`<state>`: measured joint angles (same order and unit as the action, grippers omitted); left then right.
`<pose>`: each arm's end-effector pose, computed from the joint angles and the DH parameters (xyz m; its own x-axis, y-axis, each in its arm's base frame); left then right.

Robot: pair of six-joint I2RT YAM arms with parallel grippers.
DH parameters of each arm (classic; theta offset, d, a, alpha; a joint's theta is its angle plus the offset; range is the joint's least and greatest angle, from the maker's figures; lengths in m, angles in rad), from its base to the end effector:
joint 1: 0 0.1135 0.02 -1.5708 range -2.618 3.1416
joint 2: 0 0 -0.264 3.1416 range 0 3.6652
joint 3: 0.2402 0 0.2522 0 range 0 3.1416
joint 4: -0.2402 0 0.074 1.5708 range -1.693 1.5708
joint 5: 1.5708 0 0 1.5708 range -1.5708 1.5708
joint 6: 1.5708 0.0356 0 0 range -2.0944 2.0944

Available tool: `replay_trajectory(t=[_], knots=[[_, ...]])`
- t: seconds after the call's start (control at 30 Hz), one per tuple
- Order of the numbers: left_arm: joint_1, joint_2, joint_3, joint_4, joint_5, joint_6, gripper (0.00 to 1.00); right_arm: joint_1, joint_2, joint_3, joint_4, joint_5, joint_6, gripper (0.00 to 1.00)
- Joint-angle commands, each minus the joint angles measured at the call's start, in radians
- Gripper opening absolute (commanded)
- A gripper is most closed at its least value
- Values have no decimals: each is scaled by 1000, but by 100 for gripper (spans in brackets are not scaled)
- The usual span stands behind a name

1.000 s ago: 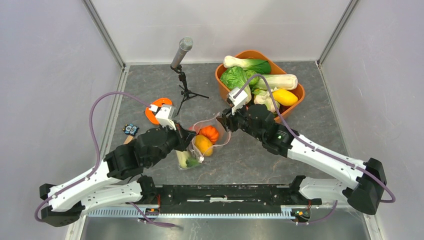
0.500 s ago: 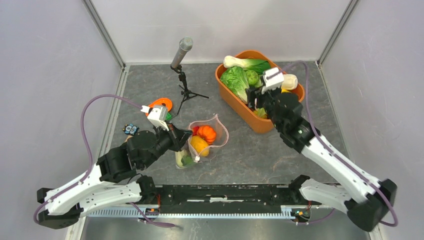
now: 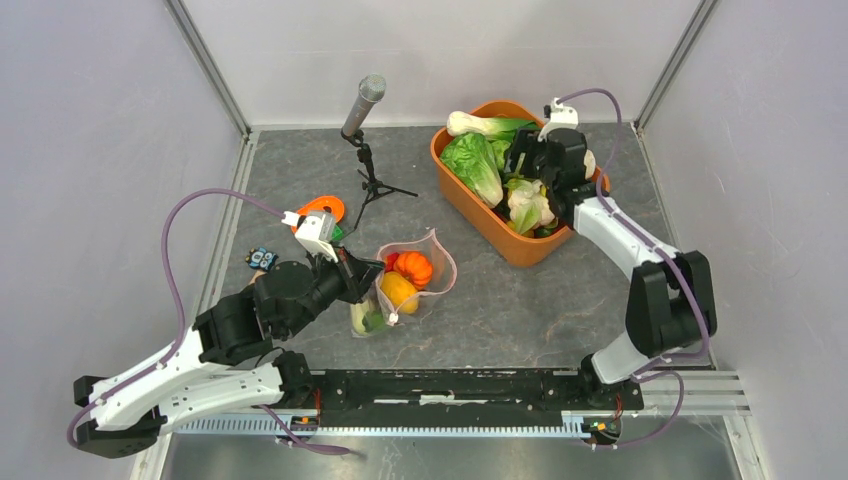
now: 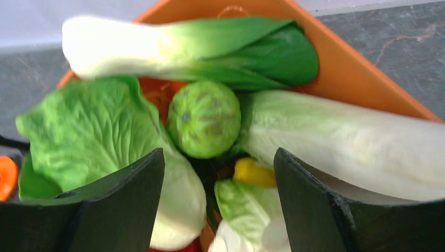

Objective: Place the food in the zip-top bag and seal the zipper
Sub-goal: Pick up the fake vegetable from the bin.

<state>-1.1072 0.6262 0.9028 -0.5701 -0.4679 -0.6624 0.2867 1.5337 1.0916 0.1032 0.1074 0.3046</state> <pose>0.0710 -0.1061 0.3622 -0.4742 -0.2789 -0.8351 0.3977 0.7783 -0.4858 0.3468 0.0983 0.2904 -0.3594 0.2049 -0.9104 -0.0801 0.9652 0.2489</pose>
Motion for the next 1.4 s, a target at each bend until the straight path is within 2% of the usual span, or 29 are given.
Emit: replay_trajectory(t=[0.0,0.17,0.4,0.6,0.67,0.7,0.8,0.87,1.03,1.37], knots=[[1,-9,29,20,-17,10,2,-35,83,116,129,-77,138,80],[1,-11,31,12,-23,8,2,-47,199,228,55,-105,167,80],[0,-15,31,4,-29,4,2,-49,281,212,56,-104,199,75],[0,-14,30,3,-28,3,2,-54,322,189,98,-214,234,74],[1,-14,31,1,-24,3,2,-57,324,187,108,-248,242,71],[0,-14,32,-1,-22,3,2,-60,319,184,115,-265,245,67],[0,-20,33,-5,-21,-3,2,-69,285,167,143,-306,243,49],[1,-26,31,-5,-23,-3,2,-74,242,147,148,-292,234,43],[1,-27,30,-5,-22,-3,2,-75,125,74,169,-235,194,40],[1,-18,26,4,-8,-10,2,-76,-147,-142,186,-49,89,39]])
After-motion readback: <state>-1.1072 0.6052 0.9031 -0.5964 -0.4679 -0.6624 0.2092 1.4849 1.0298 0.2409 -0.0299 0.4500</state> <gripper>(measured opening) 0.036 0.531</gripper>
